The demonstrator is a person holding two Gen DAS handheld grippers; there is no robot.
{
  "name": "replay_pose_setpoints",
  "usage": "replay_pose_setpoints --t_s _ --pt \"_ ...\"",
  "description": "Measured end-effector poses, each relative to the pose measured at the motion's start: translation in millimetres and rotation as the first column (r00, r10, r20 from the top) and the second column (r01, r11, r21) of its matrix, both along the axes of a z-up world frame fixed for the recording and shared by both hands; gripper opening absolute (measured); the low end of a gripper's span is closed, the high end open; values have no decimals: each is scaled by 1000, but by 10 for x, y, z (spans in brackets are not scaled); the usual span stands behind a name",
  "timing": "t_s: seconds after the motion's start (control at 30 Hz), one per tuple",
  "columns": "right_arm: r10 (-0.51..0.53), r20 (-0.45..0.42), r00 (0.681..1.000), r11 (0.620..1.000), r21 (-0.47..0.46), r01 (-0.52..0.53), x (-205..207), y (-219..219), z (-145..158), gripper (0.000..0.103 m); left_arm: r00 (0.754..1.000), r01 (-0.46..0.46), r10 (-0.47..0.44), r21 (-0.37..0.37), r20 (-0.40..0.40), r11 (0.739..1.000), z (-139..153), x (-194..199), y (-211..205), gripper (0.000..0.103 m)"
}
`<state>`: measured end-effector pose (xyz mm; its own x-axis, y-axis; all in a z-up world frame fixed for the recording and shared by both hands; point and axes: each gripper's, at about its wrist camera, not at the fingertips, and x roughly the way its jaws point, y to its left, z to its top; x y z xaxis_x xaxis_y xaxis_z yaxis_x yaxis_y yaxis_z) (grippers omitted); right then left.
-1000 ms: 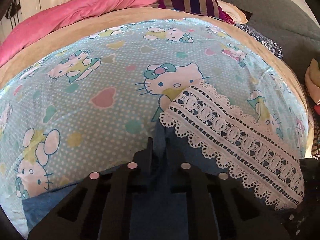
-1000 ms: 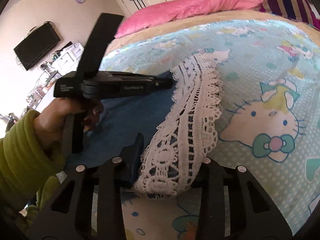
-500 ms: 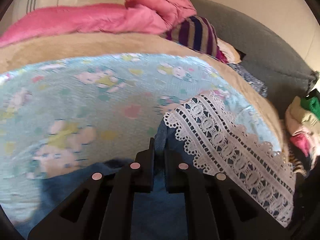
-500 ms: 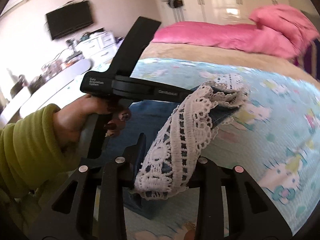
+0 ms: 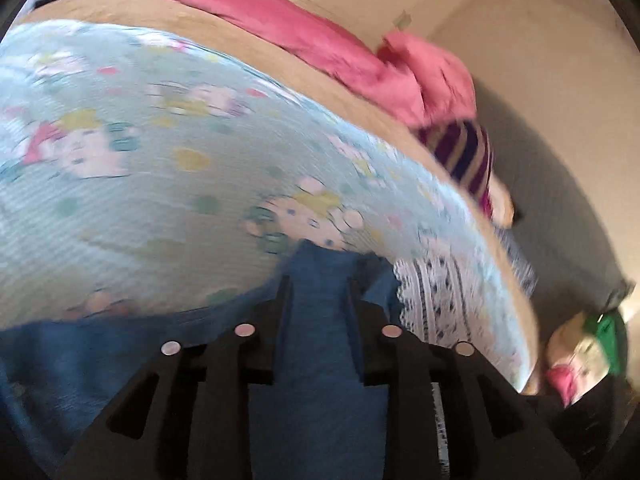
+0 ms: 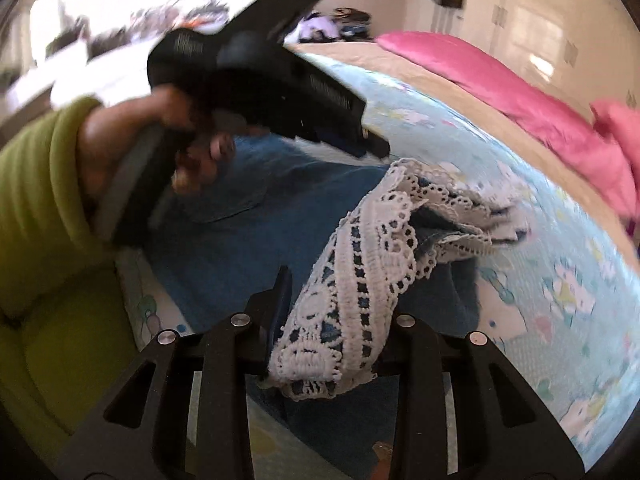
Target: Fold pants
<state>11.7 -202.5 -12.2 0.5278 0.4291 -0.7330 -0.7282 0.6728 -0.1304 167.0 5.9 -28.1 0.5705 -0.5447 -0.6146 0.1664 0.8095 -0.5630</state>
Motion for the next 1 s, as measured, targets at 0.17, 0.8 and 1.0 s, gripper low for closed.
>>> replay_pose_setpoints --t_s 0.17,0.8,1.0 --pt "68 50 996 992 -112 -62 -140 243 -91 25 999 -47 46 -95 -19 994 -110 -85 291 42" --pt "175 -8 985 981 -79 -175 -450 170 39 54 998 -17 -6 -329 -70 944 -306 -89 426 64" --pt "42 -44 998 998 56 -40 -124 -89 301 57 994 13 -56 -415 -90 910 -373 -78 405 68"
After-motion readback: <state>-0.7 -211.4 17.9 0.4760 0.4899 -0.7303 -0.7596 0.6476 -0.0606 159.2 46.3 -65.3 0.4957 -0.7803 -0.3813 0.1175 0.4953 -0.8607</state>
